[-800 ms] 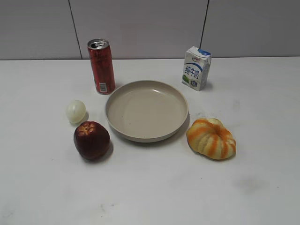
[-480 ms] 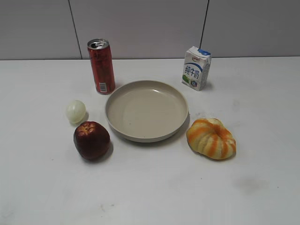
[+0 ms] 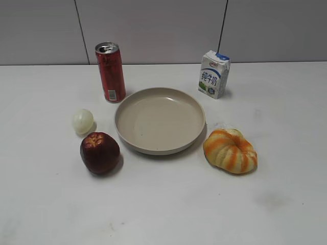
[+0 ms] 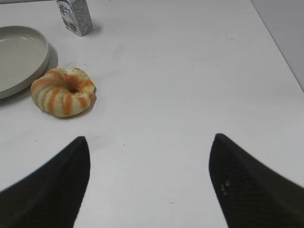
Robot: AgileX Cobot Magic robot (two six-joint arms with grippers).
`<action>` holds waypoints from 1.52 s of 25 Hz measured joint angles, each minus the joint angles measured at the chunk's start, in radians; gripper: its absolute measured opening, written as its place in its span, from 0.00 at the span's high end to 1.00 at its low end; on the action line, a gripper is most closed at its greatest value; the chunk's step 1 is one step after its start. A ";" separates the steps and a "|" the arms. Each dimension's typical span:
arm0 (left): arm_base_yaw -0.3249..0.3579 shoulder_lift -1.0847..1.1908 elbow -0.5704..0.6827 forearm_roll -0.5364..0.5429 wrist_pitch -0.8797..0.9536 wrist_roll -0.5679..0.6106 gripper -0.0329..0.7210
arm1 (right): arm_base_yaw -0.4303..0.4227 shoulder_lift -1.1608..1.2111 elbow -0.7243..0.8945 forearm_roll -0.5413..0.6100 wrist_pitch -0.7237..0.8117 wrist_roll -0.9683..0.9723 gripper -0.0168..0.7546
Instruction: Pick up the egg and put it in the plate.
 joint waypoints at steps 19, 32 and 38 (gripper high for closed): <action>-0.073 1.058 -0.496 -0.173 -0.217 0.052 0.14 | 0.000 0.000 0.000 0.000 0.000 0.000 0.22; -0.265 1.665 -0.695 -0.161 -0.217 0.060 0.14 | 0.000 0.000 0.000 0.000 0.000 0.000 0.22; -0.273 1.836 -0.750 -0.114 -0.287 0.062 0.12 | 0.000 0.000 0.000 0.000 0.000 0.000 0.22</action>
